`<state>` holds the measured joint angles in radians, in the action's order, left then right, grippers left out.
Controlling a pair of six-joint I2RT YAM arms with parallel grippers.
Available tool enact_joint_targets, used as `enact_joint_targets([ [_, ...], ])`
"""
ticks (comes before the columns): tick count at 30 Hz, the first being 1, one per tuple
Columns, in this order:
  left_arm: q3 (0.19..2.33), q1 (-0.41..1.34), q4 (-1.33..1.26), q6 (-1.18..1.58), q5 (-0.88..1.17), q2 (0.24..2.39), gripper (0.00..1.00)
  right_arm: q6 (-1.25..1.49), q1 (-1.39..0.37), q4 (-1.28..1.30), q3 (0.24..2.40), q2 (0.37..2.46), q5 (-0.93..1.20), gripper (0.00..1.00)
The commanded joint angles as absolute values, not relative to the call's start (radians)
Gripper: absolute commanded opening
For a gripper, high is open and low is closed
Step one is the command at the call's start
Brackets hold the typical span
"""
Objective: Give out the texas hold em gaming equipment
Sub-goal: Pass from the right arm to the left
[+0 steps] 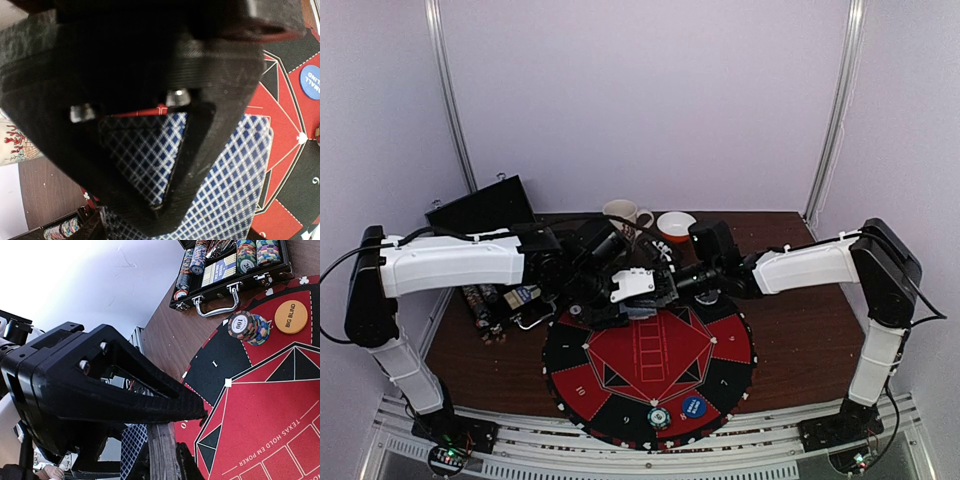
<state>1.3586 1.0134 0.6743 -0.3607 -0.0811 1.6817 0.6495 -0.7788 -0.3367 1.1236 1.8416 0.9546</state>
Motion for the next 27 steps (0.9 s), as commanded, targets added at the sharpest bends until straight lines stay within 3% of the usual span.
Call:
enact_joint_targets([
  [1, 1.339, 1.003, 0.614, -0.354, -0.076, 1.693, 0.65, 0.624, -0.795, -0.344, 1.150, 1.790, 0.983, 0.00],
  [5, 1.339, 1.003, 0.614, -0.353, -0.076, 1.696, 0.63, 0.617, -0.797, -0.344, 1.157, 1.789, 0.989, 0.00],
  [9, 1.345, 1.003, 0.614, -0.353, -0.076, 1.695, 0.52, 0.614, -0.797, -0.342, 1.153, 1.780, 0.978, 0.00],
  [13, 1.346, 1.003, 0.614, -0.352, -0.098, 1.685, 0.50, 0.591, -0.795, -0.300, 1.150, 1.771, 0.947, 0.24],
  [17, 1.332, 1.003, 0.614, -0.353, -0.133, 1.672, 0.49, 0.556, -0.783, -0.238, 1.151, 1.759, 0.905, 0.34],
  [27, 1.305, 1.003, 0.625, -0.347, -0.144, 1.658, 0.49, 0.503, -0.749, -0.139, 1.143, 1.727, 0.860, 0.45],
])
